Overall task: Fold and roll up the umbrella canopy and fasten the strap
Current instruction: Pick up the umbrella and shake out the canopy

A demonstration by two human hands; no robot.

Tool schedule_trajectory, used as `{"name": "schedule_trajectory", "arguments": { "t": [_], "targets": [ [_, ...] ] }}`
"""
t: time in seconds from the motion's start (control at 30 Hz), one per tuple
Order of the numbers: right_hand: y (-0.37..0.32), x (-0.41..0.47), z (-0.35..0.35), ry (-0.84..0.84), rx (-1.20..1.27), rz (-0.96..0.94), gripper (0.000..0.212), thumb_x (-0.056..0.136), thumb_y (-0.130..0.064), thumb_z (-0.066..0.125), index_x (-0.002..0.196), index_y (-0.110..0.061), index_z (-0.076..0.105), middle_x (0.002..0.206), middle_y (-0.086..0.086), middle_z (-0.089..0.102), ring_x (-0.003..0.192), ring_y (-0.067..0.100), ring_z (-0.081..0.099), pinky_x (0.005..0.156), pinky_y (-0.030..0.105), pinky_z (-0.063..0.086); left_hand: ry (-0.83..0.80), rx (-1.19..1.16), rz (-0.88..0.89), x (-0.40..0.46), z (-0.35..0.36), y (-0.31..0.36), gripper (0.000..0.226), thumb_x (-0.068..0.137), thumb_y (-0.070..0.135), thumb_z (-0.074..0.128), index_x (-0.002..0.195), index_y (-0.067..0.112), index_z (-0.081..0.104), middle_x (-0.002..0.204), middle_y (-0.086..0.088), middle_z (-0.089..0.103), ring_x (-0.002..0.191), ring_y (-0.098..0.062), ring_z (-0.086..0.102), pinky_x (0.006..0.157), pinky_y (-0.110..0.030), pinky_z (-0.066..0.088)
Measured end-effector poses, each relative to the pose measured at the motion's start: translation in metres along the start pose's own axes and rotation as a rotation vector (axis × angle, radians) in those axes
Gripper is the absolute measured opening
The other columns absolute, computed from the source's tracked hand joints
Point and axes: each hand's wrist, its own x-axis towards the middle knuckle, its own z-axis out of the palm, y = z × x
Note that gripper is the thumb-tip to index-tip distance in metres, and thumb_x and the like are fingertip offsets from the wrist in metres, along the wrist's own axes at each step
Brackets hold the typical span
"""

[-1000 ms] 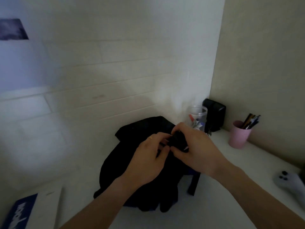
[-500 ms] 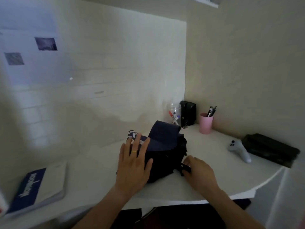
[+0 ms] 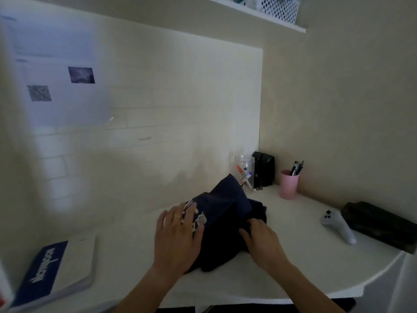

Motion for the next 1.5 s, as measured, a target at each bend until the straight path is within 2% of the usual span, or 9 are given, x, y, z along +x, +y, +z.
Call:
{"name": "schedule_trajectory", "arguments": {
  "t": [0.13,0.33,0.5,0.73,0.87,1.0,1.2,1.4,1.5],
  "targets": [
    [-0.032,0.027,-0.052,0.149,0.431,0.135,0.031,0.102,-0.037,0.052,0.112,-0.011,0.066,0.1,0.005,0.073,0.092,0.023,0.069,0.073,0.033,0.05,0.259,-0.12,-0.145,0.042,-0.05,-0.013,0.068,0.099,0.053,0.045,0.153,0.012,0.039,0.158,-0.016,0.041,0.143,-0.035,0.04,0.115,-0.05,0.037],
    [-0.076,0.064,-0.129,0.11,1.64,0.367,0.018,0.091,-0.027,0.071,0.099,-0.012,0.068,0.085,0.008,0.068,0.063,0.017,0.059,0.049,0.025,0.046,0.31,-0.444,-0.141,0.103,-0.123,-0.005,0.084,0.093,0.075,0.033,0.161,0.029,0.016,0.167,-0.005,0.022,0.149,-0.027,0.031,0.115,-0.049,0.04],
    [-0.087,0.063,-0.164,0.218,1.492,0.164,0.021,0.096,-0.024,0.065,0.088,-0.005,0.061,0.07,0.009,0.058,0.056,0.015,0.052,0.048,0.019,0.042,0.29,-0.634,-0.108,0.119,-0.168,0.013,0.079,0.091,0.073,0.037,0.158,0.043,0.011,0.164,0.004,0.024,0.149,-0.02,0.028,0.119,-0.049,0.034],
    [-0.083,0.056,-0.183,0.017,1.721,0.078,0.037,0.098,-0.04,0.055,0.088,-0.005,0.058,0.065,0.003,0.05,0.047,0.01,0.032,0.045,0.025,0.023,0.362,-0.794,-0.078,0.121,-0.197,0.014,0.052,0.1,0.049,0.051,0.147,0.049,0.027,0.146,0.014,0.046,0.126,-0.016,0.054,0.1,-0.05,0.052],
    [-0.083,0.057,-0.19,0.153,1.607,0.12,0.029,0.1,-0.028,0.057,0.089,-0.001,0.06,0.06,0.006,0.05,0.048,0.015,0.038,0.044,0.024,0.039,0.374,-0.853,-0.09,0.123,-0.209,0.017,0.05,0.104,0.036,0.051,0.148,0.046,0.03,0.141,0.013,0.049,0.122,-0.01,0.056,0.101,-0.04,0.049],
    [-0.076,0.054,-0.193,-0.034,1.879,0.092,0.04,0.09,-0.047,0.064,0.079,-0.009,0.06,0.058,-0.001,0.035,0.033,0.005,0.028,0.032,0.018,0.032,0.377,-0.845,-0.102,0.126,-0.217,0.014,0.052,0.106,0.026,0.05,0.153,0.039,0.032,0.149,0.008,0.043,0.128,-0.012,0.049,0.107,-0.039,0.045],
    [-0.061,0.052,-0.197,-0.231,2.11,-0.058,0.06,0.058,-0.043,0.095,0.093,-0.011,0.058,0.066,-0.001,0.049,0.03,0.005,0.034,0.028,0.018,0.03,0.223,-0.957,-0.105,0.129,-0.231,0.009,0.055,0.106,0.034,0.05,0.154,0.048,0.028,0.157,0.02,0.031,0.148,-0.007,0.02,0.116,-0.03,0.021],
    [-0.065,0.047,-0.21,-0.22,2.132,0.01,0.032,0.089,-0.043,0.055,0.088,-0.012,0.052,0.062,0.001,0.049,0.028,0.005,0.033,0.027,0.018,0.028,0.107,-1.082,-0.028,0.134,-0.24,0.032,0.035,0.098,0.047,0.059,0.133,0.048,0.055,0.131,0.02,0.063,0.12,0.002,0.058,0.101,-0.023,0.046],
    [-0.059,0.05,-0.204,-0.317,2.13,-0.019,0.036,0.09,-0.043,0.061,0.083,-0.008,0.06,0.06,0.0,0.037,0.03,0.006,0.031,0.029,0.02,0.032,0.19,-1.092,-0.032,0.13,-0.246,0.053,0.022,0.094,0.047,0.066,0.113,0.036,0.07,0.108,0.017,0.073,0.099,0.002,0.067,0.084,-0.016,0.053]
  ]
}}
